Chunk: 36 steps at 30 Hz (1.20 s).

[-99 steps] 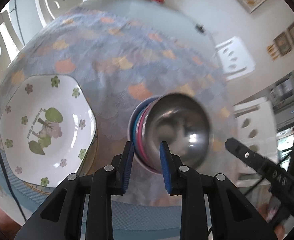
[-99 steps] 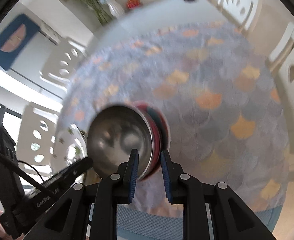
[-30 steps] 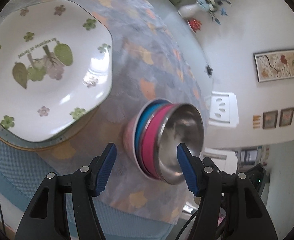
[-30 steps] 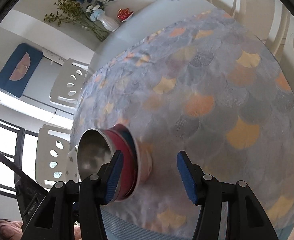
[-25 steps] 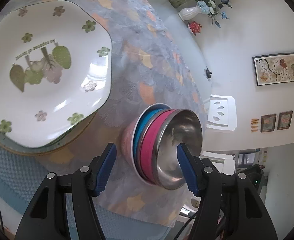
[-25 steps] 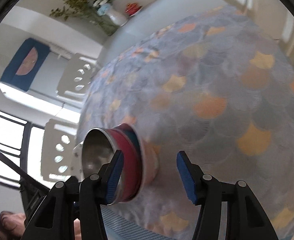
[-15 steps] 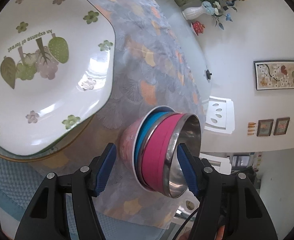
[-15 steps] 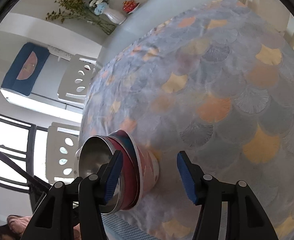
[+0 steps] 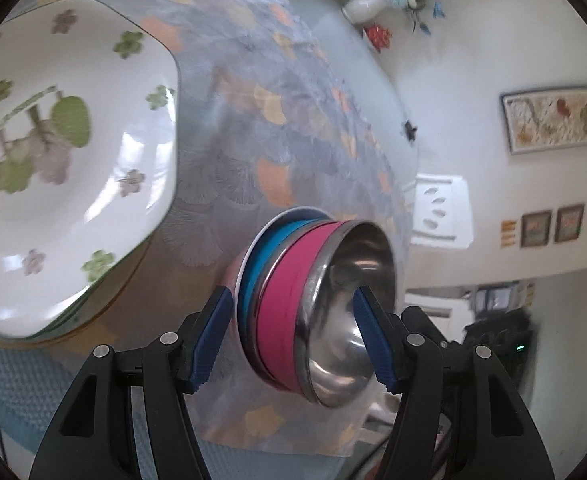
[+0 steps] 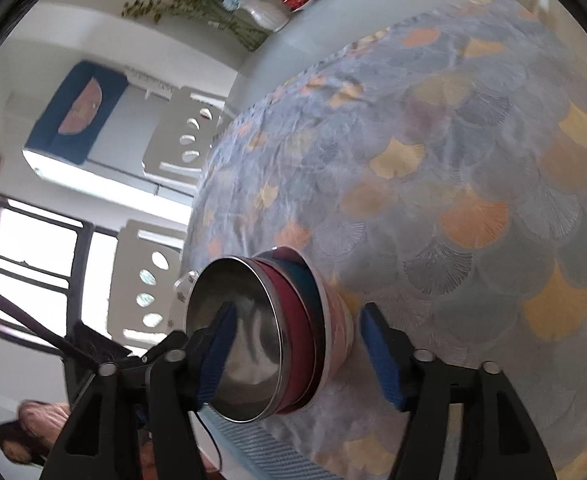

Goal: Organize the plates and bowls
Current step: 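Move both grippers to the bowl stack rim and close on it, then lift the nested bowl stack and carry it over the white plate stack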

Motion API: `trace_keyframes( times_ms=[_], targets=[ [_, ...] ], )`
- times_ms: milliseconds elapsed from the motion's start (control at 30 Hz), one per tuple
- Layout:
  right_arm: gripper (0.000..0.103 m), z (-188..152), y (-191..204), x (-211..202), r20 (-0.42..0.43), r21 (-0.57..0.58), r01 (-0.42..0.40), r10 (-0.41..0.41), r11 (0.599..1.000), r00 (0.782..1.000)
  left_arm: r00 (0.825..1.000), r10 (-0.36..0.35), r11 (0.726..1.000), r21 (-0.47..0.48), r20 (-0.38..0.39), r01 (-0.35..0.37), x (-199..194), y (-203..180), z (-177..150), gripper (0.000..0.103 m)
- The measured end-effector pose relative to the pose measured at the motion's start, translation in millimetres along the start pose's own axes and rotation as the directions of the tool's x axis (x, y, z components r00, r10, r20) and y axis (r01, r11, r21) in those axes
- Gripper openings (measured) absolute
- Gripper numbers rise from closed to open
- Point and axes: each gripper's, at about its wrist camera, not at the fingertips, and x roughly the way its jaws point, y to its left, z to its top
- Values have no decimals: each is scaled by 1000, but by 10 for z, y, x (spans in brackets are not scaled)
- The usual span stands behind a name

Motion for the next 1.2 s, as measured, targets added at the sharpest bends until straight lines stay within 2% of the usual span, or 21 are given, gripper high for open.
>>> trace_keyframes(
  times_ms=[133, 167, 233, 367, 500, 667, 833, 1000, 1200],
  targets=[
    [71, -22, 61, 229, -44, -90, 84, -88, 992, 995, 999, 43, 998, 36, 1, -43, 144, -14, 22, 61],
    [68, -25, 61, 257, -48, -106, 102, -107, 989, 993, 999, 50, 998, 46, 1, -50, 168, -14, 24, 61],
    [58, -33, 91, 357, -62, -145, 123, -133, 982, 989, 998, 62, 996, 61, 5, -62, 205, -25, 23, 59],
    [39, -19, 36, 520, -84, -141, 120, -133, 983, 988, 996, 94, 992, 86, 11, -95, 253, -27, 21, 53],
    [39, -10, -20, 549, -61, -116, 92, -100, 989, 993, 990, 138, 982, 125, 21, -139, 313, -42, 3, 41],
    [38, -36, 52, 535, -50, -139, 114, -121, 984, 991, 987, 151, 969, 191, 48, -158, 307, -88, -59, 41],
    [38, -32, 124, 466, -22, -137, 150, -154, 979, 988, 992, 124, 975, 179, 38, -129, 239, -123, -87, 40],
    [38, -27, 277, 290, 15, -135, 168, -168, 976, 986, 993, 95, 976, 189, 68, -106, 54, -254, -116, 40],
    [38, -43, 678, 62, 65, -162, 147, -138, 976, 988, 989, 47, 975, 208, 140, -76, -478, -421, -36, 40]
  ],
)
